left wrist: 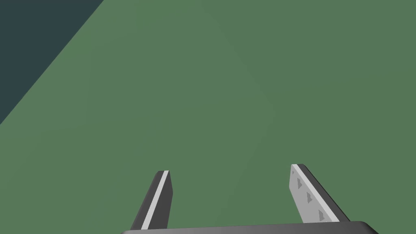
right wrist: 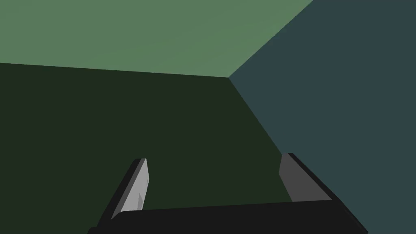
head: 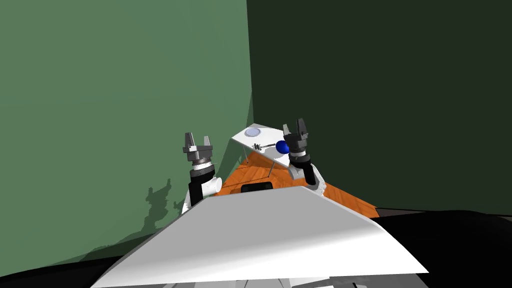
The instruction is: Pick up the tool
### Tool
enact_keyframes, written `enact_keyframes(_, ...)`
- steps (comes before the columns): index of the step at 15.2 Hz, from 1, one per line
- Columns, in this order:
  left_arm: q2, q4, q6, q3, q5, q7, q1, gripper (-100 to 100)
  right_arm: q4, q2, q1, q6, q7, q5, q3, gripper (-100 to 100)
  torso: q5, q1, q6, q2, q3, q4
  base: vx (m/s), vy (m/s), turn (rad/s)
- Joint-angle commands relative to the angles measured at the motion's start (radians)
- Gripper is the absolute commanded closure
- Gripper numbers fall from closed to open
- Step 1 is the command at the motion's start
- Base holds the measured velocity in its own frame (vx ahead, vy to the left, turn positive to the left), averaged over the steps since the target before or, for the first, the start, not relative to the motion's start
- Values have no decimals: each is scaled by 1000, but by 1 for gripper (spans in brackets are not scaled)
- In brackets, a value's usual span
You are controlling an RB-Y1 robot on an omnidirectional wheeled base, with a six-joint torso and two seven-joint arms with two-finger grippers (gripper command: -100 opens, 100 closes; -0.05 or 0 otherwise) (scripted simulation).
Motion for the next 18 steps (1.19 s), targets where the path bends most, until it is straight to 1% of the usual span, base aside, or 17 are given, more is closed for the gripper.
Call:
enact_keyframes(1, 0, 0, 0, 0, 0, 0, 0, 0, 7, -42, -20, -5, -6, 32, 23, -100, 0, 0, 0, 0, 0, 0, 30, 28, 6)
enact_keyframes(2, 0, 0, 0, 0, 0, 0, 0, 0, 24, -70, -54, -12, -14, 67, 53, -100, 0, 0, 0, 0, 0, 0, 39, 36, 6)
enact_keyframes(3, 0, 0, 0, 0, 0, 0, 0, 0, 24, -85, -54, -12, -14, 74, 53, -100, 0, 1, 0, 0, 0, 0, 38, 33, 3)
enact_keyframes(4, 0, 0, 0, 0, 0, 0, 0, 0, 43, -115, -84, -20, -22, 104, 85, -100, 0, 1, 0, 0, 0, 0, 34, 31, 4)
enact_keyframes(5, 0, 0, 0, 0, 0, 0, 0, 0, 43, -128, -91, -20, -22, 118, 85, -100, 0, 1, 0, 0, 0, 0, 32, 29, 6)
enact_keyframes(6, 0, 0, 0, 0, 0, 0, 0, 0, 63, -160, -116, -29, -30, 143, 119, -100, 0, 0, 0, 0, 0, 0, 38, 31, 7)
enact_keyframes(7, 0, 0, 0, 0, 0, 0, 0, 0, 63, -172, -129, -29, -30, 164, 119, -100, 0, 1, 0, -1, 0, 0, 38, 31, 4)
enact_keyframes(8, 0, 0, 0, 0, 0, 0, 0, 0, 63, -172, -129, -29, -30, 166, 119, -100, 0, 1, 0, -1, 0, 0, 27, 21, 3)
enact_keyframes(9, 0, 0, 0, 0, 0, 0, 0, 0, 84, -211, -169, -38, -39, 204, 155, -100, 0, 0, 0, 0, 0, 0, 34, 24, 4)
enact_keyframes(10, 0, 0, 0, 0, 0, 0, 0, 0, 84, -216, -170, -38, -39, 216, 155, -100, 0, 0, 0, 0, 0, 0, 34, 26, 6)
enact_keyframes(11, 0, 0, 0, 0, 0, 0, 0, 0, 106, -247, -207, -48, -48, 245, 192, -100, 0, 0, 0, 0, 0, 0, 34, 33, 8)
enact_keyframes(12, 0, 0, 0, 0, 0, 0, 0, 0, 106, -260, -213, -48, -48, 268, 192, -100, 0, 1, 0, -1, 0, 0, 32, 34, 7)
enact_keyframes(13, 0, 0, 0, 0, 0, 0, 0, 0, 129, -285, -242, -58, -57, 292, 231, -100, 0, 1, 0, 0, 0, 0, 43, 41, 6)
enact_keyframes(14, 0, 0, 0, 0, 0, 0, 0, 0, 129, -304, -257, -58, -57, 315, 231, -100, 0, 1, 0, -1, -1, 0, 49, 43, 7)
enact_keyframes(15, 0, 0, 0, 0, 0, 0, 0, 0, 129, -304, -257, -58, -57, 322, 231, -100, 0, 1, 0, -1, -1, 0, 33, 29, 1)
enact_keyframes(16, 0, 0, 0, 0, 0, 0, 0, 0, 152, -344, -296, -68, -67, 353, 271, -100, 0, 1, 0, -1, 0, 0, 32, 31, 2)
enact_keyframes(18, 0, 0, 0, 0, 0, 0, 0, 0, 152, -348, -302, -68, -67, 377, 271, -100, 0, 1, 0, -1, 0, 0, 29, 23, 6)
